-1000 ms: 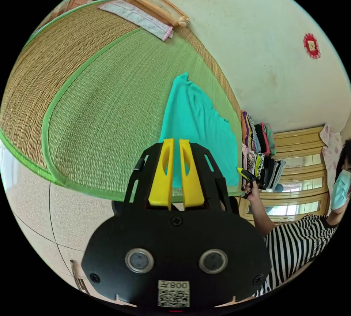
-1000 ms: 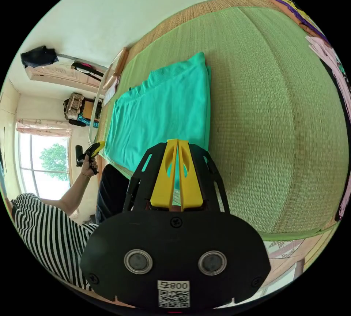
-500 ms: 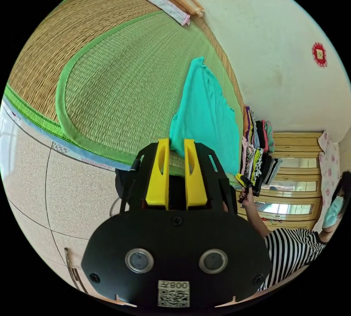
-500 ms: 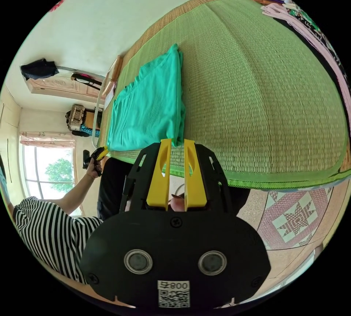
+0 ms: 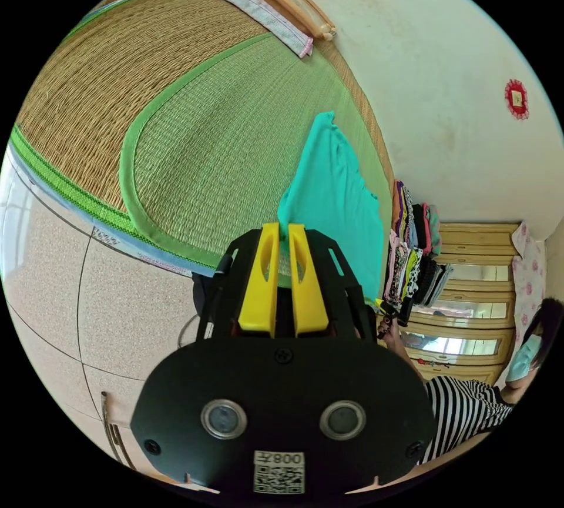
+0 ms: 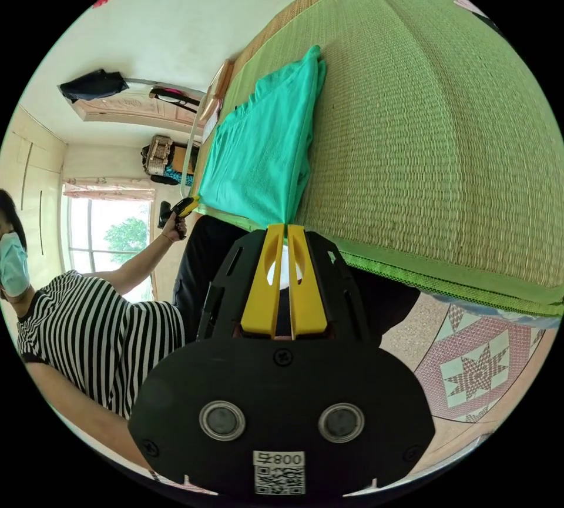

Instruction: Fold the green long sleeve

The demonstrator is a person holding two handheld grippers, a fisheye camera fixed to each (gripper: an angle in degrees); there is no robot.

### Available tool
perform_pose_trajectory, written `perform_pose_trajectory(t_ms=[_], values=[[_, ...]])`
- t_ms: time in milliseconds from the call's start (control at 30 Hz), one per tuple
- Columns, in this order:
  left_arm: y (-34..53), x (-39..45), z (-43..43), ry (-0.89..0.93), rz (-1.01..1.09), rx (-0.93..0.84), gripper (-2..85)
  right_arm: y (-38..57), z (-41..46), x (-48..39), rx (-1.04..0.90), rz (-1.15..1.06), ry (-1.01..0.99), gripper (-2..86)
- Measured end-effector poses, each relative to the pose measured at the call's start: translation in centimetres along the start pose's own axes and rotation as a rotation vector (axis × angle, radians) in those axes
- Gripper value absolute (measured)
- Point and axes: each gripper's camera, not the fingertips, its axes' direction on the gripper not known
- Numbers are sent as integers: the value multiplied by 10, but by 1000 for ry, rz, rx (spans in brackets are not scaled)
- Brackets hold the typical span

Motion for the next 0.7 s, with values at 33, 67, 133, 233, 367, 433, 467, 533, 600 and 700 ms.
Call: perform_pose_trajectory(t_ms=[33, 67, 133, 233, 367, 433, 467, 533, 600, 700], values=[[7, -3, 9, -27, -29, -5, 38, 3, -1, 3, 15, 11, -9, 5], [17, -4, 14, -52, -57, 22, 41, 6, -4, 6, 41, 23, -26, 5], [32, 3, 19, -52, -44, 79, 45, 9, -11, 8, 66, 30, -48, 5], [56, 42, 41, -56, 119, 64, 55, 12, -25, 3, 98, 13, -78, 6], [100, 158, 135, -20, 601, -214, 81, 9, -38, -13, 107, -21, -73, 6], [123, 207, 181, 11, 781, -310, 100, 6, -42, -19, 105, -35, -64, 6], [140, 239, 210, 2, 897, -359, 115, 5, -46, -22, 106, -39, -59, 7], [167, 283, 248, -79, 1089, -401, 131, 3, -52, -25, 110, -53, -74, 7], [196, 318, 278, -193, 1270, -389, 137, 1, -57, -27, 115, -61, -86, 7], [238, 350, 324, -397, 1500, -383, 112, -4, -62, -27, 115, -81, -113, 8]])
